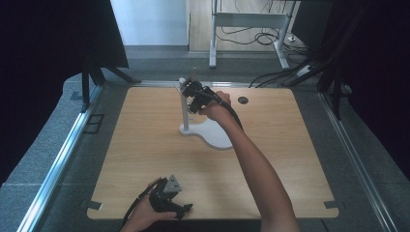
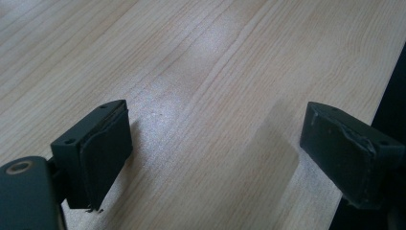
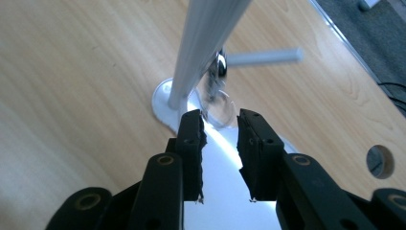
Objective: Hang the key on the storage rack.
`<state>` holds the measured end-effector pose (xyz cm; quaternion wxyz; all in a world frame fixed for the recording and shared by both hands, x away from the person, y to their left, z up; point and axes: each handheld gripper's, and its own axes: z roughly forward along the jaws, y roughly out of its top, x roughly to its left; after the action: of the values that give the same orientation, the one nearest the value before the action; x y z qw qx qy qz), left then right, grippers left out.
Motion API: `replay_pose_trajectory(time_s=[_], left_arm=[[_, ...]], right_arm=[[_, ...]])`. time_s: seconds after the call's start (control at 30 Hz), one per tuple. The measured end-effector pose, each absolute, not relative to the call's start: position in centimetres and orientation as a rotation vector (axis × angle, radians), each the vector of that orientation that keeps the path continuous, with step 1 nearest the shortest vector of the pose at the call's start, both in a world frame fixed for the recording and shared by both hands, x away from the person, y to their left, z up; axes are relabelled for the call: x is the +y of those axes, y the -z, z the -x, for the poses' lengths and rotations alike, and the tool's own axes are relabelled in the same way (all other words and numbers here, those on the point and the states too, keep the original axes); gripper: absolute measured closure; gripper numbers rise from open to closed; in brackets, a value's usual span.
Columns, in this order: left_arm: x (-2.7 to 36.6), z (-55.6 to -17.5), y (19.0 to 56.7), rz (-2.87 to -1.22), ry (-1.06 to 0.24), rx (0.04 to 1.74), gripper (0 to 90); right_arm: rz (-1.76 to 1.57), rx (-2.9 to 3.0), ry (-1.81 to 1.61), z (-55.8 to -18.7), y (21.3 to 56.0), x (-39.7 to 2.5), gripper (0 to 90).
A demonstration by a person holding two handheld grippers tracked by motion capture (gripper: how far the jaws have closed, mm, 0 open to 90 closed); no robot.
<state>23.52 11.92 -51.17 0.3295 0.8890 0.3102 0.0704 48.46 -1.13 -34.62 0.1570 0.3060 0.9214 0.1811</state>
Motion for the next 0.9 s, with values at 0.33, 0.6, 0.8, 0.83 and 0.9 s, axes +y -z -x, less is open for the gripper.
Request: replay_pose_trajectory(time_s=[0.33,0.6,0.8,0.83,0.9], left_arm=[[11.8,-23.5,51.2,-2.326,-0.195,0.816,10.8],[11.7,-23.5,51.2,-2.33,-0.215,0.818,10.8],[11.7,-23.5,51.3,-2.329,-0.218,0.817,10.8],[11.6,-23.4,51.3,-2.326,-0.215,0.819,10.8],[11.6,-23.4,51.3,-2.326,-0.216,0.819,10.8]], right_arm=[[-0.873,2.627,-0.656,-44.5,35.7,-5.4,61.2],[-0.87,2.607,-0.806,-40.7,37.6,-9.3,56.5],[-0.887,2.59,-0.89,-38.1,39.6,-12.2,54.9],[-0.9,2.585,-0.914,-37.3,40.3,-13.3,54.4],[-0.92,2.571,-0.932,-36.5,41.1,-14.3,53.8]])
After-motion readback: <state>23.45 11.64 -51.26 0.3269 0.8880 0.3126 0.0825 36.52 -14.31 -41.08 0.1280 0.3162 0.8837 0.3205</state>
